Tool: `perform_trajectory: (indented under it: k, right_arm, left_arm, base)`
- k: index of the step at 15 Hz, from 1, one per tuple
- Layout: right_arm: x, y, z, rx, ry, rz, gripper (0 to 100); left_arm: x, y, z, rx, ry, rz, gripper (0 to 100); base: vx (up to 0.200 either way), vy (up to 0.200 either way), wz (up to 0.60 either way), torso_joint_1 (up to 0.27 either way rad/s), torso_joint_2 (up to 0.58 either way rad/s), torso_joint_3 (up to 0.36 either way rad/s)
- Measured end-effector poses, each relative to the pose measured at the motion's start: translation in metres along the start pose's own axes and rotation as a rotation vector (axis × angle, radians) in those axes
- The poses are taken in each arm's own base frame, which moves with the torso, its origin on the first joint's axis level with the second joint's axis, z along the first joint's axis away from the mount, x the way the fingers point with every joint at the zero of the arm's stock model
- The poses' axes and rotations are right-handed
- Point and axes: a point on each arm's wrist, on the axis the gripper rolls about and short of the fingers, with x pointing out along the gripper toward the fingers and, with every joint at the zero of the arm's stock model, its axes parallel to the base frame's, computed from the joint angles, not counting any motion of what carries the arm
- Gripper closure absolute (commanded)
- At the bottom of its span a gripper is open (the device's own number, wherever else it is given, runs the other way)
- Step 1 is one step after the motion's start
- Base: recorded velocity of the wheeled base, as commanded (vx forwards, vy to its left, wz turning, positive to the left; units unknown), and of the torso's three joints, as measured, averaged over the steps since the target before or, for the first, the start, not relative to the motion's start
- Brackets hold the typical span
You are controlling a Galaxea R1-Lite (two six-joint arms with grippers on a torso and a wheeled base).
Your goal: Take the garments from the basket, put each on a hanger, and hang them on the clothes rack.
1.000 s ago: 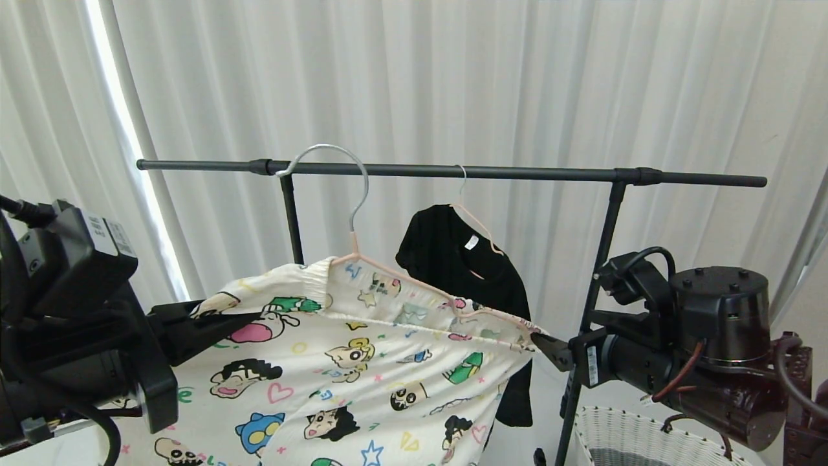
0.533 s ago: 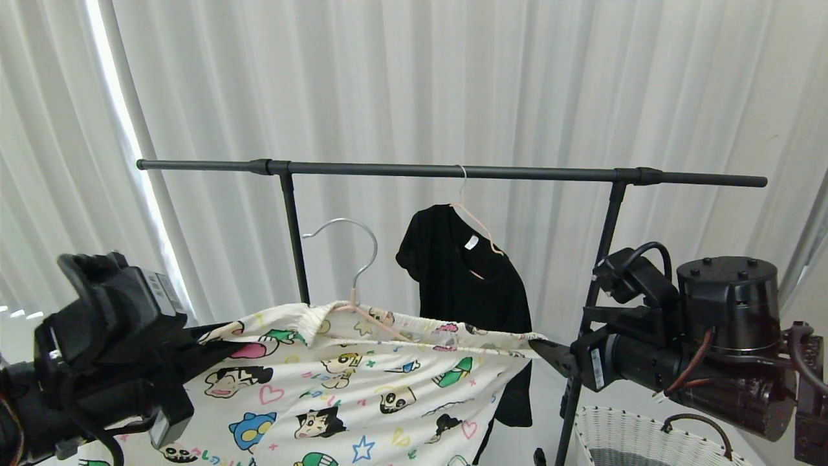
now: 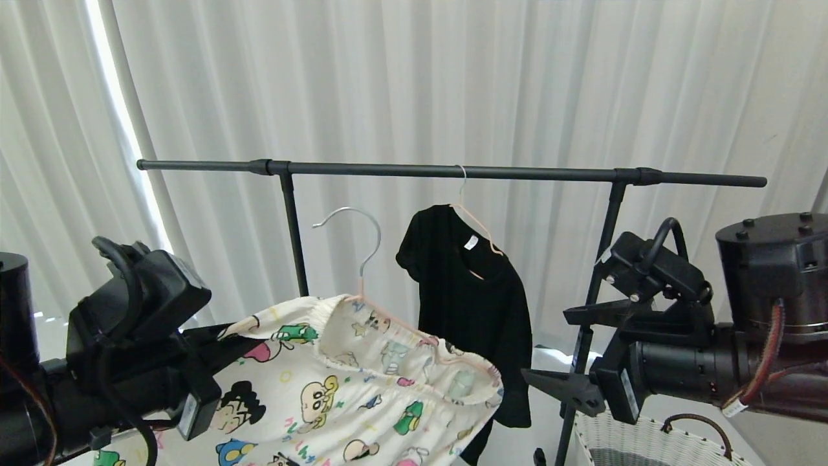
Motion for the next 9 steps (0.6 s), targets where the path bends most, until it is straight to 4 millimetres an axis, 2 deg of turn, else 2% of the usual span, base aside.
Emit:
perform_trajectory:
  k: [2,5,9]
  right_arm:
    - [-0.006,0.003,0.003,-0.037,-0.007,0.047,0]
    - [-0.011,0.006,0.017,-0.085,-0.056,0.093,0]
    - [-0.010,0.014,0.029,-0.161,-0.039,0.174,0]
  left_arm:
    - [0.002,-0.006,0.014,-0.004,-0.098,-0.028,100]
    - [0.005,-0.014,0.019,0.011,-0.118,-0.075,100]
    - [0.004,-0.026,0.027,0.047,-0.165,-0.146,100]
  base:
    - [0.000,0.000,0.00,0.000,0.00,0.000]
    - [0.000,0.000,0.00,0.000,0.00,0.000]
    - [0.000,0.000,0.00,0.000,0.00,0.000]
